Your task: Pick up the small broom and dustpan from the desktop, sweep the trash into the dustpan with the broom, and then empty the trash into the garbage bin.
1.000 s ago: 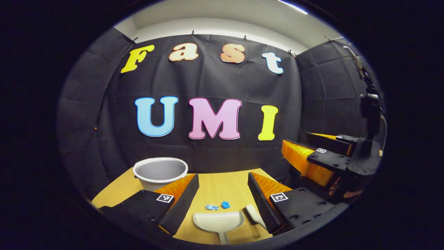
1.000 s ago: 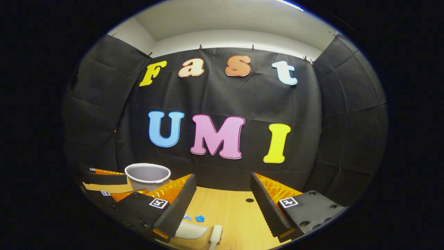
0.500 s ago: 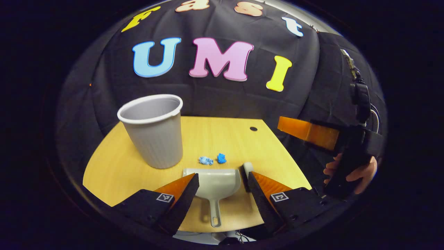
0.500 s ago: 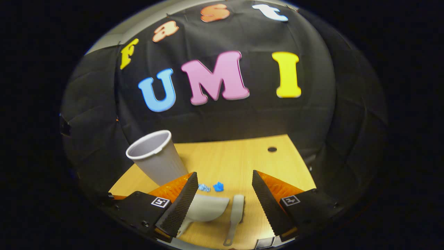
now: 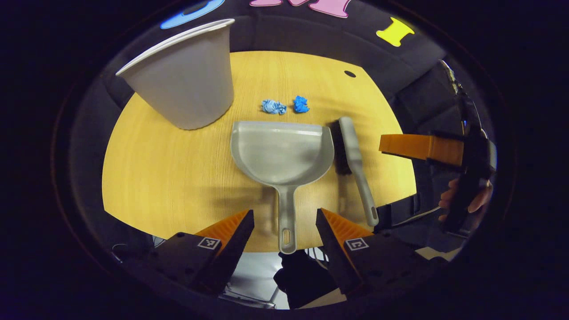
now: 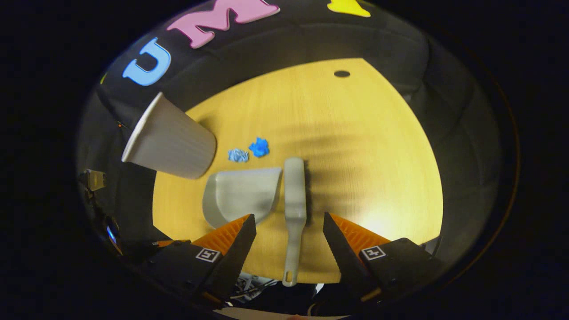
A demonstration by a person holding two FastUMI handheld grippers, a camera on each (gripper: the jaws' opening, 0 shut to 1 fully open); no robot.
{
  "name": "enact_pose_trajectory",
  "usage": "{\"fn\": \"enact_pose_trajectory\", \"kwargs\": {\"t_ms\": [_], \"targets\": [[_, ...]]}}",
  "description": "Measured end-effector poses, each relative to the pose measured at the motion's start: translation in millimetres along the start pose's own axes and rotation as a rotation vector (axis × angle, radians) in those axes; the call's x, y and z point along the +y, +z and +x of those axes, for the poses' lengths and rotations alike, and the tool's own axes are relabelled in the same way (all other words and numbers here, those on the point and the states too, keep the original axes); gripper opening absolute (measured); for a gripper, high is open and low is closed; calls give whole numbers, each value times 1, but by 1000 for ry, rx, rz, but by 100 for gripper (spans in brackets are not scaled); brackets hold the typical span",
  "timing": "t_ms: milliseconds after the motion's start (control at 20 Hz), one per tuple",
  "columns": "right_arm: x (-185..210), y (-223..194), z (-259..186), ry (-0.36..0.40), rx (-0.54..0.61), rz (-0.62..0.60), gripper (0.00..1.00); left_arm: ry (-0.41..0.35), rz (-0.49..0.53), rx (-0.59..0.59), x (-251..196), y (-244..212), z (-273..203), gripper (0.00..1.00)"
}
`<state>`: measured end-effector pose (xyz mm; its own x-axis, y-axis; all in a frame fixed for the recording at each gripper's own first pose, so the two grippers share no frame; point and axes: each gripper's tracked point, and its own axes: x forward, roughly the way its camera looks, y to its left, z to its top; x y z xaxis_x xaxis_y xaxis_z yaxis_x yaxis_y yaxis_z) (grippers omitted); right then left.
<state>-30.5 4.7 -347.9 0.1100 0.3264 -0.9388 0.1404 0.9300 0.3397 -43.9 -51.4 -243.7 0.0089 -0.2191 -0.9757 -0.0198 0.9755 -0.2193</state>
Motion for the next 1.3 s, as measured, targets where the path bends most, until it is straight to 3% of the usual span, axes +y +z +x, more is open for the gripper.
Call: {"fn": "enact_pose_trajectory", "kwargs": {"t_ms": [150,200,350,500,700,750,800,850,900,950,1000,1050,1100,1150,1200,1250,1300], "targets": [[-5,-14,19,-27,69,-98,99,1,12,91,-6,-8,20,87],[-5,-21,32,-34,94,-125,99,6,13,110,-7,-7,27,84],[-6,-33,52,-63,160,-146,99,24,-14,165,-5,-2,47,87],[-6,-45,64,-76,242,-120,99,23,-78,213,-5,4,55,82],[-10,-46,77,-101,307,-44,99,49,-75,211,-1,27,70,85],[-11,-45,80,-113,315,-22,89,44,-76,216,-2,32,76,85],[-11,-45,84,-120,325,-9,89,46,-75,218,-1,36,81,84],[-7,-43,86,-107,332,-7,97,46,-73,214,-2,40,85,85],[-4,-45,88,-97,342,-13,80,52,-69,214,0,42,87,88],[-3,-44,90,-92,344,-16,83,61,-64,215,1,43,89,82],[-4,-44,92,-93,348,-16,62,55,-61,213,2,42,90,81],[-4,-48,95,-84,362,-8,58,60,-61,216,3,43,92,71],[-1,-52,90,-70,382,14,41,70,-61,221,6,42,95,64],[-2,-50,94,-67,391,32,35,58,-63,235,5,39,100,45],[-2,-48,93,-67,401,43,31,51,-59,250,3,38,97,37],[-1,-46,91,-64,397,41,36,51,-45,247,4,39,97,31],[-2,-46,91,-66,395,32,30,50,-21,249,6,38,95,31]]}}
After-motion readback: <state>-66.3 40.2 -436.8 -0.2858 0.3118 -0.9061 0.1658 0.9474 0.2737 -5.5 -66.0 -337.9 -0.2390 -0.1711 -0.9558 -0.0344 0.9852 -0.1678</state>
